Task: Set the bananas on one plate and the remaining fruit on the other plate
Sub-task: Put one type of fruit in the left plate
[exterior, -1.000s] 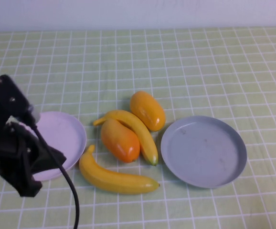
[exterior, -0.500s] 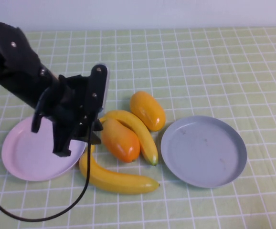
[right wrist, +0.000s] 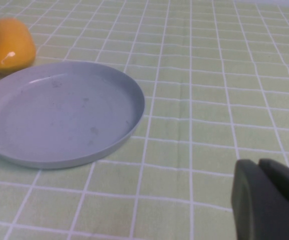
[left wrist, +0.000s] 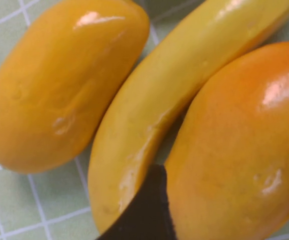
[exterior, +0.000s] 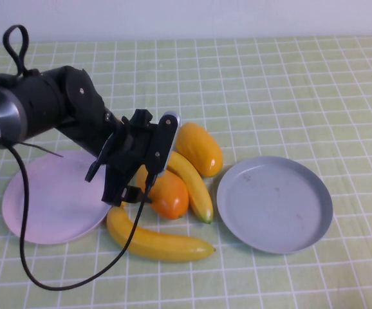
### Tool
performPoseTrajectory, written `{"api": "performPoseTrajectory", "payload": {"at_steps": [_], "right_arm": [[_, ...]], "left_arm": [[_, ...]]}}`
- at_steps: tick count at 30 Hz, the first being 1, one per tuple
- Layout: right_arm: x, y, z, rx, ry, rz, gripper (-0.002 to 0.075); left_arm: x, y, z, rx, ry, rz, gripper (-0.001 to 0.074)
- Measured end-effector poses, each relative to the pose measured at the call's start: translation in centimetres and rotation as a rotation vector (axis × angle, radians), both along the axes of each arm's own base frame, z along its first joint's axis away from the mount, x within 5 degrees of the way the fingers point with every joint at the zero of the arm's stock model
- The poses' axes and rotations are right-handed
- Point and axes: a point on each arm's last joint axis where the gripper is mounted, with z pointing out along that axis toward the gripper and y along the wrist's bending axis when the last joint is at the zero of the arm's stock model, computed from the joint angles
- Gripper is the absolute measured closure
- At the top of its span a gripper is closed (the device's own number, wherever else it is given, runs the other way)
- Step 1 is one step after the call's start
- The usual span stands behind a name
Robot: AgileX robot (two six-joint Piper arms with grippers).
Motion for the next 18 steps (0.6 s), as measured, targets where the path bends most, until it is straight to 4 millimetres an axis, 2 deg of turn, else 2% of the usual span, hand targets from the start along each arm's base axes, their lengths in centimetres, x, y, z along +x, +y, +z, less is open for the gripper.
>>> {"api": "performPoseTrajectory", "payload": {"at_steps": [11, 16, 18], "right_arm": [[0.0, 0.0, 0.0, 0.000, -0.002, 0.000, 0.0742], [0.0, 0.0, 0.0, 0.000, -0.002, 0.000, 0.0741], [0.0, 0.0, 0.0, 0.000, -0.002, 0.000, 0.0741]], "left_arm": [[0.7, -0.5, -3.0, 0.009, 0.041, -0.041, 0.0066], [0.8, -0.6, -3.5, 0.015, 0.048, -0.045, 0.0071], [0.8, -0.6, -3.4, 0.007, 0.050, -0.037, 0.0100]]}}
